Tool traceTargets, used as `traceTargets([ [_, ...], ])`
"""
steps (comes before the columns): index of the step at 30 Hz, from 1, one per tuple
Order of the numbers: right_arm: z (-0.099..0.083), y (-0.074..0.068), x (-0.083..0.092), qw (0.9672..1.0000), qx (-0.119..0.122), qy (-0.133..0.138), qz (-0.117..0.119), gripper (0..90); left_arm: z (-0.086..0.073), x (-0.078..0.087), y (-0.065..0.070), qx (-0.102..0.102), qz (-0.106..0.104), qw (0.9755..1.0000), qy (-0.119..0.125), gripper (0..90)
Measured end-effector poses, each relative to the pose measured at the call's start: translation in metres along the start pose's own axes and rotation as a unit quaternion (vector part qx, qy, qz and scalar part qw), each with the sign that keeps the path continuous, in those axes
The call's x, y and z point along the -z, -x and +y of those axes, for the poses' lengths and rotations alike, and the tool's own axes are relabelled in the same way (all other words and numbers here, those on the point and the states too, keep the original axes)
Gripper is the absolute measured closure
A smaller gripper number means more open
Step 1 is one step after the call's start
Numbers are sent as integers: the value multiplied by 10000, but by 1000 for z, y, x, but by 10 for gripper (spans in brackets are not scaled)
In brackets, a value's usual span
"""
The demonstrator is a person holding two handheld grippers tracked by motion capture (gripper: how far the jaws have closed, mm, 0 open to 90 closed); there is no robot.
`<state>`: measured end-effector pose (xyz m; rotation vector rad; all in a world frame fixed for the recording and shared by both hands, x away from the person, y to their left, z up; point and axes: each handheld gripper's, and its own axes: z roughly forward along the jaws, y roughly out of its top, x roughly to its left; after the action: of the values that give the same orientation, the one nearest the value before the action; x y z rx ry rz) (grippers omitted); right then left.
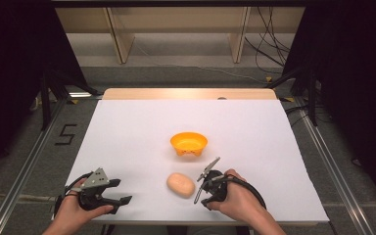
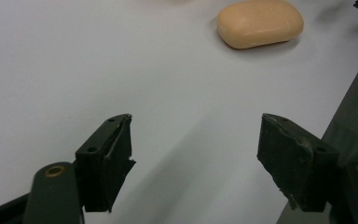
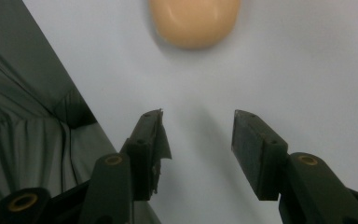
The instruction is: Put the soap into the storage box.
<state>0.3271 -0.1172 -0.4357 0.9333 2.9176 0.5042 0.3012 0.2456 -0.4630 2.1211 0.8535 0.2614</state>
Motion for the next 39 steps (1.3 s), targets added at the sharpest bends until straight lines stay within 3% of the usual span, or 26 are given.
traceTargets([
  [1, 5, 0, 1, 10000, -71, 2, -12, 529, 0, -1, 1, 124, 0, 9999, 20, 261],
  [3, 7, 0, 1, 10000, -31, 29, 4, 528, 0, -1, 1, 124, 12, 9999, 11, 261],
  [5, 16, 2, 1, 10000, 79, 20, -30, 516, 0, 1, -1, -65, 53, 10000, -47, 258],
  [7, 17, 2, 1, 10000, 36, -2, -81, 510, 0, 0, 1, 19, 11, 10000, 42, 258],
  [10, 27, 5, 0, 9999, 139, 70, -16, 468, 1, 2, -2, -122, 52, 9999, -78, 257],
  [14, 34, 7, -1, 9999, 148, 6, -35, 449, 1, 0, 0, -50, -14, 9999, -114, 256],
  [22, 51, 7, -6, 9997, 200, -93, 83, 432, 2, 0, 0, -158, -9, 9998, -112, 251],
  [27, 60, 4, -10, 9995, 236, -166, 158, 415, 2, 0, 0, -152, 1, 9998, -91, 249],
  [28, 61, 4, -11, 9996, 159, -180, 176, 407, 1, -1, 1, -50, -9, 9999, -87, 249],
  [29, 64, 4, -14, 9992, 251, -190, 233, 403, 1, -1, 1, -29, -2, 10000, -82, 248],
  [31, 66, 3, -14, 9992, 199, -215, 289, 403, 1, -1, 1, -29, -3, 10000, -82, 248],
  [39, 75, 6, -21, 9987, 228, -354, 270, 403, 1, -1, 1, -30, -11, 10000, -90, 248],
])
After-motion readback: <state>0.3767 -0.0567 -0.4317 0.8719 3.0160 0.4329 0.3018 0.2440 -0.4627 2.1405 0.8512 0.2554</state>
